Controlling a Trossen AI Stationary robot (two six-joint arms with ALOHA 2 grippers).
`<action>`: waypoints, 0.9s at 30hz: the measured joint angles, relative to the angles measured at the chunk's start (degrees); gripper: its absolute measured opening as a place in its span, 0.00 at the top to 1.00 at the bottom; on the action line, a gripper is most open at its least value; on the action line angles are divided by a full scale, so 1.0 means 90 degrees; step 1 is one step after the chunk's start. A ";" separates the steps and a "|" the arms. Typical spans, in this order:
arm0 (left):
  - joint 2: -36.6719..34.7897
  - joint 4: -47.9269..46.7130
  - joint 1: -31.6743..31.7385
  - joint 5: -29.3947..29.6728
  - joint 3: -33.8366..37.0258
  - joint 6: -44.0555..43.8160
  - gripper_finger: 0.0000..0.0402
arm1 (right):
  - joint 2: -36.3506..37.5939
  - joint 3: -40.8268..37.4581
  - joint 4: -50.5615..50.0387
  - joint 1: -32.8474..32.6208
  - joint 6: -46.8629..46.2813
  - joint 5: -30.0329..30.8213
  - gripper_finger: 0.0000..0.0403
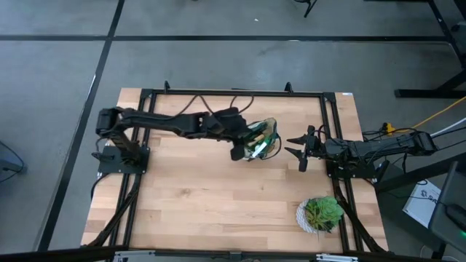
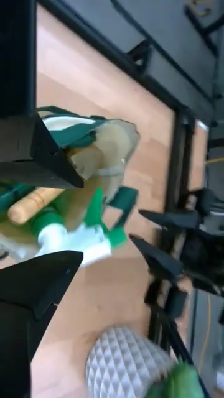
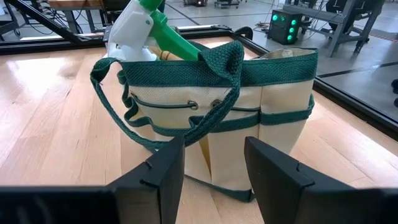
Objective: Pick & Place Garden tools in Gardening bag
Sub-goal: Return to Home Position
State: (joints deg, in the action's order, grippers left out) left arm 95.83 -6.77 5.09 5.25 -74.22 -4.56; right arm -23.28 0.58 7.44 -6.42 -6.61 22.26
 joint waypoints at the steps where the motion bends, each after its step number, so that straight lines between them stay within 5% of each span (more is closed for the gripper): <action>1: -0.0130 -0.0015 -0.0035 -0.0001 0.0044 0.0053 0.59 | 0.0001 0.0000 0.0000 0.0000 -0.0001 0.0002 0.58; 9: -0.1254 0.0195 -0.0296 0.0013 0.0738 0.0485 0.67 | 0.0000 0.0000 -0.0011 -0.0001 -0.0001 0.0002 0.58; 27: -0.5109 0.1896 -0.0201 0.0416 0.4332 0.0703 0.77 | 0.0001 0.0000 -0.0002 -0.0001 0.0001 0.0002 0.58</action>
State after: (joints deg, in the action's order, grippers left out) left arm 49.85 10.29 3.28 8.99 -35.23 1.77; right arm -23.27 0.58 7.42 -6.43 -6.59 22.28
